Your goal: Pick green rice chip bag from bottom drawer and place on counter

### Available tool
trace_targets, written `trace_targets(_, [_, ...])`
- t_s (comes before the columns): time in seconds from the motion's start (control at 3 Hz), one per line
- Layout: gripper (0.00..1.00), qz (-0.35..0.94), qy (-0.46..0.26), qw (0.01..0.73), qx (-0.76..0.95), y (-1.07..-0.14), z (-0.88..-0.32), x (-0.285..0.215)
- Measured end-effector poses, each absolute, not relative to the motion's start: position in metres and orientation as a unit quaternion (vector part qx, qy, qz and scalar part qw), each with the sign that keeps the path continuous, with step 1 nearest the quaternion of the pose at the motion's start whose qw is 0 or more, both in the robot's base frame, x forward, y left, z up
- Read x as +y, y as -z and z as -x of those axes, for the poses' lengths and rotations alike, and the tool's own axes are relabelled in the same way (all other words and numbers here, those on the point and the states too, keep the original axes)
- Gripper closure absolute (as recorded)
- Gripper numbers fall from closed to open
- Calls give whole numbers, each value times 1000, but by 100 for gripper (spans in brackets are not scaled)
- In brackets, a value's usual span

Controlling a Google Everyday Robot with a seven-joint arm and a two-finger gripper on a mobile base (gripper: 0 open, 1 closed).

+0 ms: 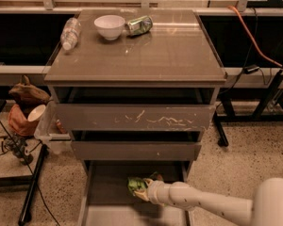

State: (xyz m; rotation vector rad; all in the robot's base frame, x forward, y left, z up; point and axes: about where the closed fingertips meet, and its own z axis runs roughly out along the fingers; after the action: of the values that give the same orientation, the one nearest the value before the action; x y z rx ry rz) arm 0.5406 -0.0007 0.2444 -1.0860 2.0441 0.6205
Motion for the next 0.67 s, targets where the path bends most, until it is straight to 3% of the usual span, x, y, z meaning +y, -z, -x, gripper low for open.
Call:
trace_targets(0.33, [100,389,-177,450,784,-353,-559,-41])
trace_targets(0.67, [100,401,-152,467,773,-390,-550,-50])
